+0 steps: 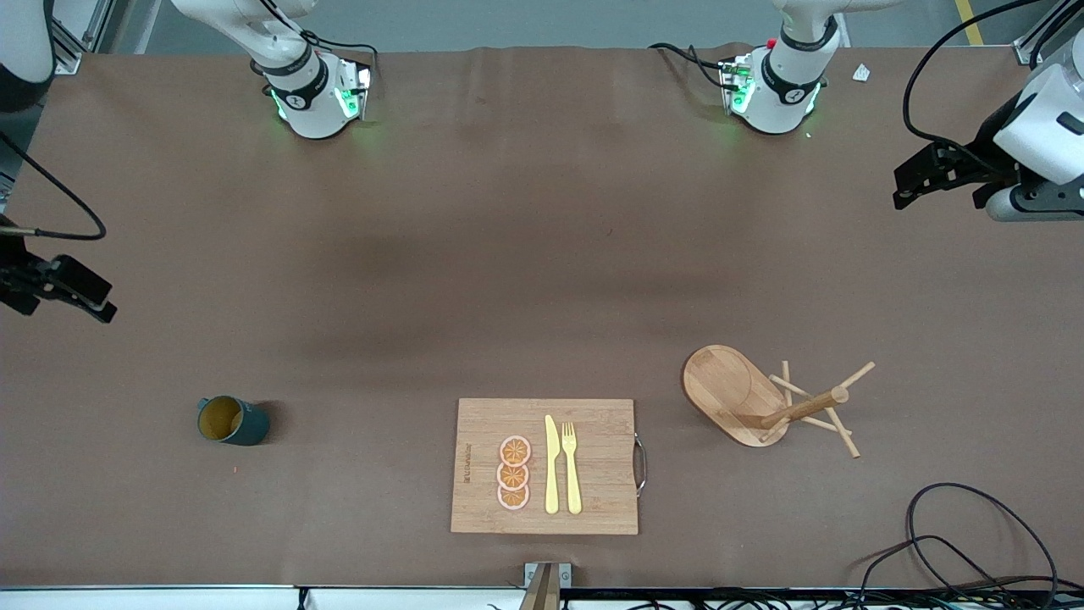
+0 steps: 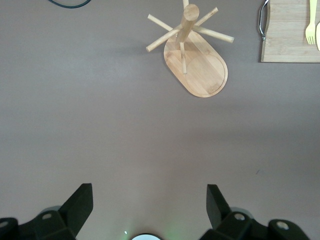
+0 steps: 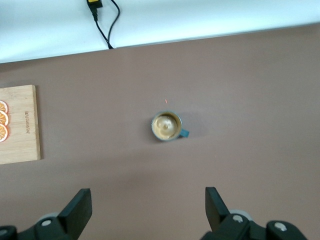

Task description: Transfer cup from left to right arm and place

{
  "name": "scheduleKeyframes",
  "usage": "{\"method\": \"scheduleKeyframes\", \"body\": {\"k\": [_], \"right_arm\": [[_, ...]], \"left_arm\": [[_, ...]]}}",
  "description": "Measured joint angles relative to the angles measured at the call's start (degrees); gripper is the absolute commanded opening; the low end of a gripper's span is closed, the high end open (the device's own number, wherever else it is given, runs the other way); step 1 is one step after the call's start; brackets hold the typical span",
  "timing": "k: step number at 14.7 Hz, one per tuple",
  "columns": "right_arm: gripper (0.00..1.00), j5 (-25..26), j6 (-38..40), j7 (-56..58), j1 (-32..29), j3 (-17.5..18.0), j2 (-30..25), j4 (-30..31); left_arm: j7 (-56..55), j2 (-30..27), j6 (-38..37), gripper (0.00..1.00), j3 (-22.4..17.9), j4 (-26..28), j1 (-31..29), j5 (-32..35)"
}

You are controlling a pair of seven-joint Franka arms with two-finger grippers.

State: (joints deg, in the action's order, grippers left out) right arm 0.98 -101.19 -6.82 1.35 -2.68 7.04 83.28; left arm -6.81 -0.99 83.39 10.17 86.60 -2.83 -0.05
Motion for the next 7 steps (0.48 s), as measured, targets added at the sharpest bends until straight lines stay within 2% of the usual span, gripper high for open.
{"method": "scheduleKeyframes", "body": {"k": [7], "right_arm": [[1.00, 0.0, 4.0, -0.6, -0.8, -0.1, -0.8, -0.6]], "left_arm": [[0.0, -1.2, -1.3, 1.00, 0.0, 0.0, -0.2, 0.0]]}}
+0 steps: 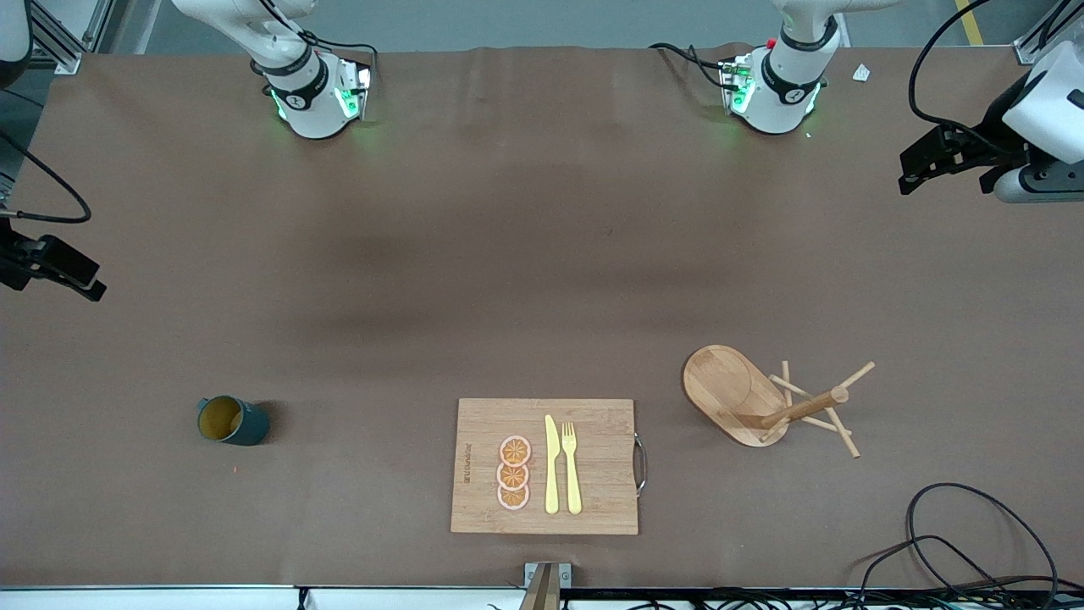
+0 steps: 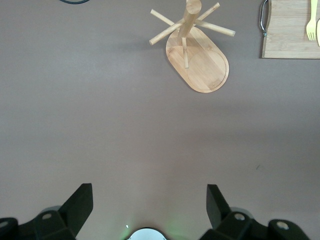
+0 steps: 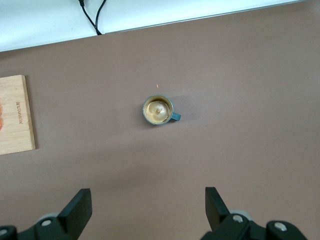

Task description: Transfer cup from left to right arm and place

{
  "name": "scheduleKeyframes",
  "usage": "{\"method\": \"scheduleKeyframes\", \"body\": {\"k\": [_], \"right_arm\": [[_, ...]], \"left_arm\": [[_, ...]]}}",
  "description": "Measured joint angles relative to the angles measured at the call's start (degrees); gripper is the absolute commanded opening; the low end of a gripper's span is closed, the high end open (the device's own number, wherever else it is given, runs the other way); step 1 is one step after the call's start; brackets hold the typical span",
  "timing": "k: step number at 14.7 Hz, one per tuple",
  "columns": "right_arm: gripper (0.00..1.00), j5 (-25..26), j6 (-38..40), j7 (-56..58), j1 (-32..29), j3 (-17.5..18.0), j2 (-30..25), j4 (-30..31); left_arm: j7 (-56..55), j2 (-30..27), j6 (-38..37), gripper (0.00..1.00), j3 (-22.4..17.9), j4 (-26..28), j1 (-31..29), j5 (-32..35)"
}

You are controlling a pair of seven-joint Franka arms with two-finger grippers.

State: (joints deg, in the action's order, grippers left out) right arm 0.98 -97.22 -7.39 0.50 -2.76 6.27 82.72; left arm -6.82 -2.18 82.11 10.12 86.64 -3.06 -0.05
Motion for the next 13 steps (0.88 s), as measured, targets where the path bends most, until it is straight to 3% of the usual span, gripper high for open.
{"method": "scheduleKeyframes", "body": {"k": [13], "right_arm": [[1.00, -0.1, 3.1, -4.7, 0.0, 0.5, -1.2, -0.4]], "left_arm": [[-0.1, -0.7, -0.2, 1.00, -0.4, 0.0, 0.0, 0.0]]}}
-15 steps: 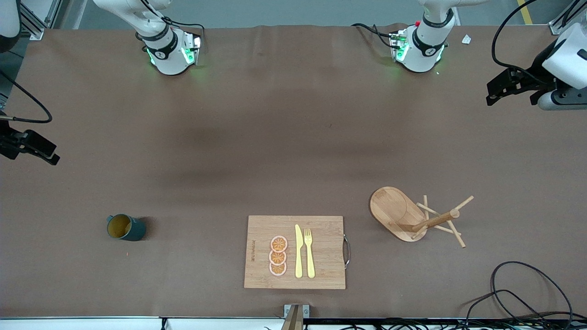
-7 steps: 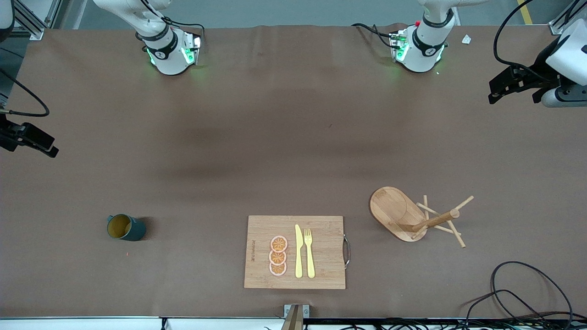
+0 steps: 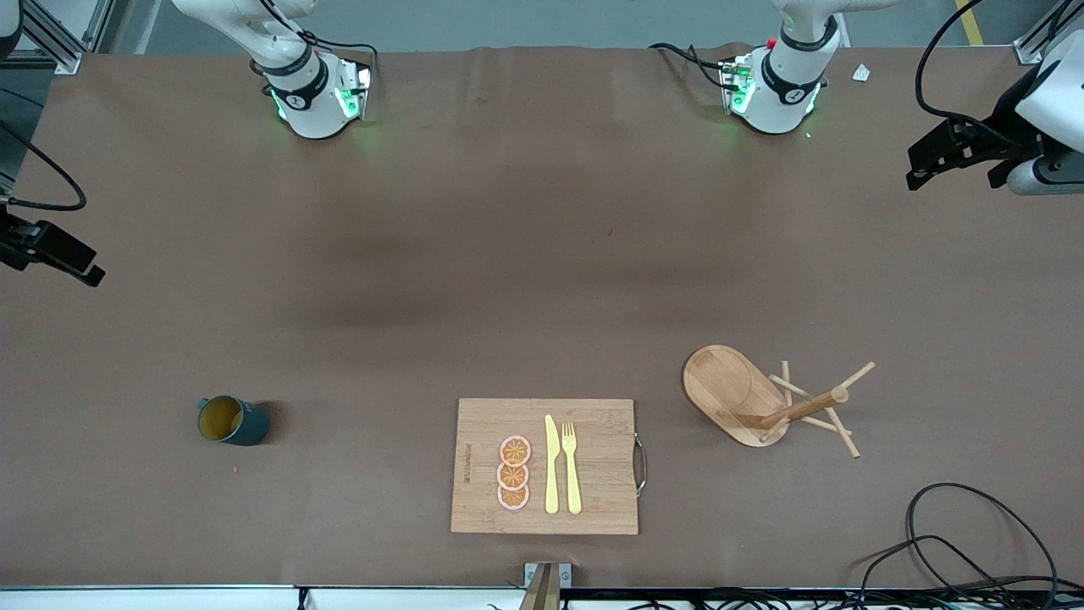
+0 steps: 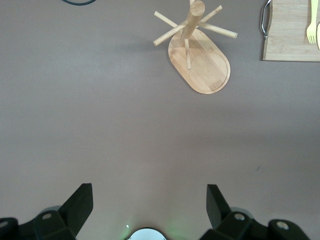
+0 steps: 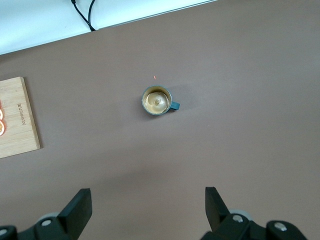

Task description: Transfer cup from left to right arm and place

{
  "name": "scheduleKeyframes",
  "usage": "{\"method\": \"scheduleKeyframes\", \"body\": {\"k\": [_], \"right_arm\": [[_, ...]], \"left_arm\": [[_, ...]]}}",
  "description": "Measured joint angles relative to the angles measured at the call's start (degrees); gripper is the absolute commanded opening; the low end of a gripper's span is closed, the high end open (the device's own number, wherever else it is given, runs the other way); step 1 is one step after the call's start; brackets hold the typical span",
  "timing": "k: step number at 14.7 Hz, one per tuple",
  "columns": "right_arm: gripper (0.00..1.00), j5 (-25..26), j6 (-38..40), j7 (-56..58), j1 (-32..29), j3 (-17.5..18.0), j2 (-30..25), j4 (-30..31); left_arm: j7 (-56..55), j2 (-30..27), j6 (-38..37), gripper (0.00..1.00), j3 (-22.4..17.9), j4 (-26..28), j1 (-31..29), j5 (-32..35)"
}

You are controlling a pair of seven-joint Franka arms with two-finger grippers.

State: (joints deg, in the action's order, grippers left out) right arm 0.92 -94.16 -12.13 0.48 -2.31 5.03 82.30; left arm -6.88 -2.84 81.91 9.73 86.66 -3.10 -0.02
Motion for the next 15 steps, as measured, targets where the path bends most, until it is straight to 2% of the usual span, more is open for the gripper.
{"method": "scheduleKeyframes", "body": {"k": [15], "right_arm": [[1.00, 0.0, 0.0, -0.4, 0.0, 0.0, 0.0, 0.0]], "left_arm": [[0.0, 0.5, 0.1, 1.00, 0.1, -0.5, 0.0, 0.0]]}}
